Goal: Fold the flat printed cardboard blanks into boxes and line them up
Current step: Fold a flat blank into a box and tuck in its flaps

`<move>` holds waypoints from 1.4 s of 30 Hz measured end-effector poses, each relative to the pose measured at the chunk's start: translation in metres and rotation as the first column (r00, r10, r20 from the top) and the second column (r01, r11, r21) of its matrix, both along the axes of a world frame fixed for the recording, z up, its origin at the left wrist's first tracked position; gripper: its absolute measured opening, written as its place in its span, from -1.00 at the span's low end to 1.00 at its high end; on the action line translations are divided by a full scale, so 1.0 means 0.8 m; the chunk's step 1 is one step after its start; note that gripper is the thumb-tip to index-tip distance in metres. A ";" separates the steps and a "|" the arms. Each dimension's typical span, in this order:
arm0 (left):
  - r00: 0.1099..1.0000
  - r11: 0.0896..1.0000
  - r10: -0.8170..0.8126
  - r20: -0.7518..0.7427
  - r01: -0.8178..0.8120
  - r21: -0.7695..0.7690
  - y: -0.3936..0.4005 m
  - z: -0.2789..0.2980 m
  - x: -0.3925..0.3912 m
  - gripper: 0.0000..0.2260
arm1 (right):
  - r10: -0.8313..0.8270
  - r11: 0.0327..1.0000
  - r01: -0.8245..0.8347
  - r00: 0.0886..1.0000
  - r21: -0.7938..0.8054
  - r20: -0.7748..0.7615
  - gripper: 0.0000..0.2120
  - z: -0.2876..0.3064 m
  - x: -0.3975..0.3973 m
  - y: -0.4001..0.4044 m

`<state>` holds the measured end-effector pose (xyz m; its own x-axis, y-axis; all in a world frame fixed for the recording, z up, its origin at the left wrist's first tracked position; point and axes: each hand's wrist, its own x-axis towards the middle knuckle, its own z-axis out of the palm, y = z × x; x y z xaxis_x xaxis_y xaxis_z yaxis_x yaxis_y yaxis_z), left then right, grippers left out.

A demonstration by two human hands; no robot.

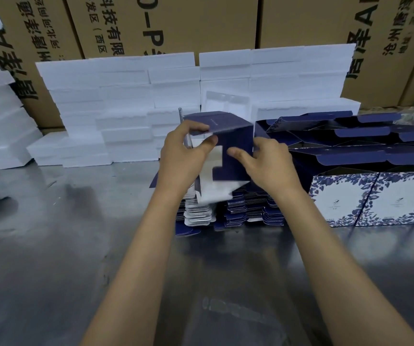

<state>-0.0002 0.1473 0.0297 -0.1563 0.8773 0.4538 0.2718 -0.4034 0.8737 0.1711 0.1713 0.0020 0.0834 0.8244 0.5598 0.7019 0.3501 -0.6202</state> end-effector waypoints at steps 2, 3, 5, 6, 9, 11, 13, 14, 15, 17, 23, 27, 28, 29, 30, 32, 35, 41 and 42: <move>1.000 1.000 0.010 0.021 -0.010 0.001 0.002 -0.001 -0.001 -0.82 | -0.024 1.000 0.024 1.000 0.003 0.009 -0.51 0.000 -0.001 -0.001; 1.000 1.000 0.012 0.024 -0.012 0.004 0.003 0.000 -0.001 -0.80 | -0.019 1.000 0.019 1.000 -0.015 0.012 -0.49 0.001 0.000 -0.002; 1.000 1.000 0.017 0.026 -0.017 0.012 0.004 0.001 -0.004 -0.80 | 0.022 0.998 -0.021 0.999 -0.066 0.027 -0.50 0.006 0.005 -0.003; 0.999 1.000 0.019 0.029 -0.020 0.014 0.004 0.002 -0.005 -0.80 | 0.057 0.994 -0.053 0.998 -0.095 0.035 -0.52 0.010 0.009 -0.004; 1.000 1.000 0.018 0.015 -0.018 0.026 0.004 0.001 -0.009 -0.78 | 0.123 0.963 -0.092 0.986 -0.255 0.109 -0.75 0.020 0.026 -0.006; 1.000 0.999 0.004 -0.001 -0.004 0.048 0.003 0.001 -0.010 -0.76 | 0.123 0.946 -0.054 0.972 -0.321 0.199 -0.72 0.019 0.034 -0.006; 0.999 0.996 -0.038 0.009 0.037 0.080 0.002 0.002 -0.011 -0.79 | 0.144 0.933 -0.048 0.958 -0.356 0.247 -0.67 0.012 0.037 -0.003; 0.998 0.994 -0.057 0.011 0.056 0.091 0.001 0.002 -0.010 -0.81 | 0.156 0.927 -0.054 0.955 -0.372 0.251 -0.65 0.008 0.037 -0.001; 0.998 0.993 -0.069 0.010 0.068 0.092 0.000 0.002 -0.010 -0.84 | 0.165 0.922 -0.061 0.955 -0.382 0.246 -0.63 0.003 0.038 0.001; 0.997 0.993 -0.080 0.010 0.079 0.083 0.001 0.001 -0.010 -0.88 | 0.186 0.918 -0.081 0.953 -0.387 0.240 -0.62 -0.001 0.039 0.005; 0.996 0.993 -0.092 0.009 0.091 0.071 0.002 0.000 -0.007 -0.90 | 0.242 0.908 -0.131 0.939 -0.398 0.244 -0.58 -0.009 0.041 0.008; 0.995 0.993 -0.090 0.033 0.087 0.076 0.005 0.001 -0.011 -0.90 | 0.284 0.892 -0.175 0.934 -0.417 0.217 -0.56 -0.005 0.044 0.009; 0.995 0.993 -0.085 0.050 0.081 0.080 0.005 0.001 -0.012 -0.89 | 0.289 0.888 -0.177 0.933 -0.424 0.216 -0.55 -0.005 0.044 0.008; 0.994 0.994 -0.084 0.063 0.078 0.082 0.005 0.001 -0.012 -0.87 | 0.290 0.886 -0.178 0.933 -0.428 0.214 -0.55 -0.005 0.044 0.009; 0.994 0.993 -0.084 0.064 0.078 0.084 0.006 0.001 -0.011 -0.84 | 0.290 0.884 -0.179 0.934 -0.431 0.208 -0.55 -0.005 0.044 0.009; 0.995 0.993 -0.086 0.048 0.082 0.090 0.006 -0.001 -0.010 -0.80 | 0.290 0.879 -0.184 0.939 -0.440 0.185 -0.55 -0.008 0.044 0.008; 0.996 0.992 -0.076 0.046 0.071 0.107 0.007 -0.002 -0.012 -0.77 | 0.286 0.878 -0.176 0.939 -0.446 0.193 -0.56 -0.005 0.041 0.005; 0.992 0.990 -0.118 0.052 0.113 0.088 0.009 -0.004 -0.020 -0.78 | 0.259 0.915 -0.152 0.932 -0.374 0.254 -0.56 0.011 0.038 -0.003; 0.992 0.990 -0.120 0.049 0.115 0.084 0.009 -0.004 -0.020 -0.78 | 0.263 0.912 -0.153 0.930 -0.381 0.256 -0.57 0.012 0.036 -0.005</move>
